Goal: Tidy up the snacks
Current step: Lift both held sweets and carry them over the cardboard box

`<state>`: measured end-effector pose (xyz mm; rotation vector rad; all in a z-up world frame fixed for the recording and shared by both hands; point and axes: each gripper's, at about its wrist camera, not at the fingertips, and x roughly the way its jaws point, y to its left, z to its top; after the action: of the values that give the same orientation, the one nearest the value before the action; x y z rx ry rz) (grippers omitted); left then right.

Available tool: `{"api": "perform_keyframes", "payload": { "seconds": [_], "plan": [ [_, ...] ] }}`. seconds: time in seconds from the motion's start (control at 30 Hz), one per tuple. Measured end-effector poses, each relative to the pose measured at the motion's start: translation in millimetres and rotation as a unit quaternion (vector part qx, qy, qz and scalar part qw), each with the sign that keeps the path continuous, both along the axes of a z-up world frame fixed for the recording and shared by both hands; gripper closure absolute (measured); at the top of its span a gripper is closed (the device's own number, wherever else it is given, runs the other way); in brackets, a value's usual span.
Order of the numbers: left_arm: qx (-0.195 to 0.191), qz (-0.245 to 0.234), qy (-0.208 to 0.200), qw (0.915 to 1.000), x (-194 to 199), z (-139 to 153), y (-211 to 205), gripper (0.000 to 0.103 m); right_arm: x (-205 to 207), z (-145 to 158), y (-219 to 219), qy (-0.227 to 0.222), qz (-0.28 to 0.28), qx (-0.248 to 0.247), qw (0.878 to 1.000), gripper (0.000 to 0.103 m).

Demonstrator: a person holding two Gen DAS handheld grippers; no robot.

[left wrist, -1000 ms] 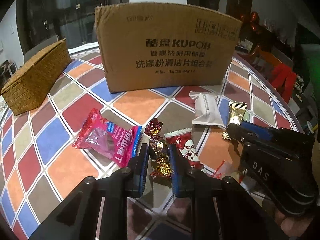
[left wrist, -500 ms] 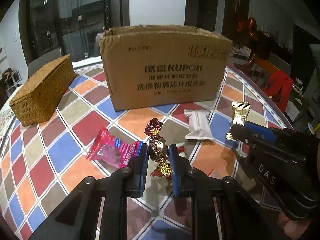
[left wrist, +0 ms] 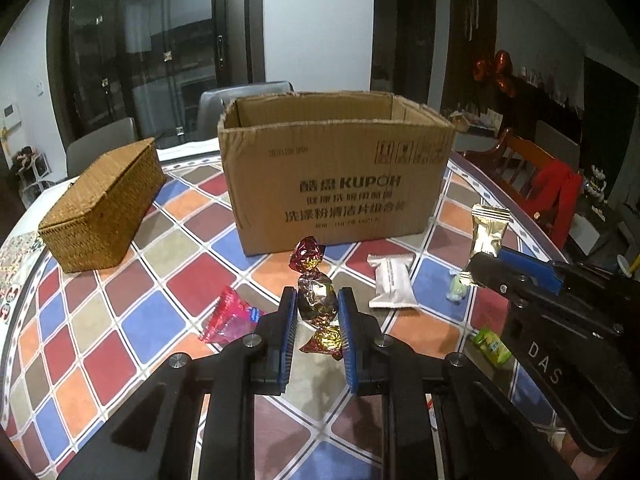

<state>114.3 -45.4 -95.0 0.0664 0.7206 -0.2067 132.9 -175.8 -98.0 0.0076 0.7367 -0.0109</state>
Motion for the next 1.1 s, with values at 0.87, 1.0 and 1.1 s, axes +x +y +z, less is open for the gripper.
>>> {"api": "perform_keyframes", "payload": {
  "seconds": [0.87,1.0,1.1],
  "plan": [
    [-0.01,0.03,-0.067,0.9973,8.8,61.7,16.5,0.082,0.4,61.5,8.2,-0.073,0.009,-0.009,0.997,0.086],
    [-0.01,0.031,-0.074,0.9968,13.9,69.1,16.6,0.082,2.6,67.9,8.5,-0.08,0.011,-0.01,0.997,0.086],
    [-0.011,0.032,-0.079,0.9963,18.0,74.6,16.8,0.082,5.6,72.4,7.9,-0.085,0.011,-0.009,0.996,0.086]
  ]
}}
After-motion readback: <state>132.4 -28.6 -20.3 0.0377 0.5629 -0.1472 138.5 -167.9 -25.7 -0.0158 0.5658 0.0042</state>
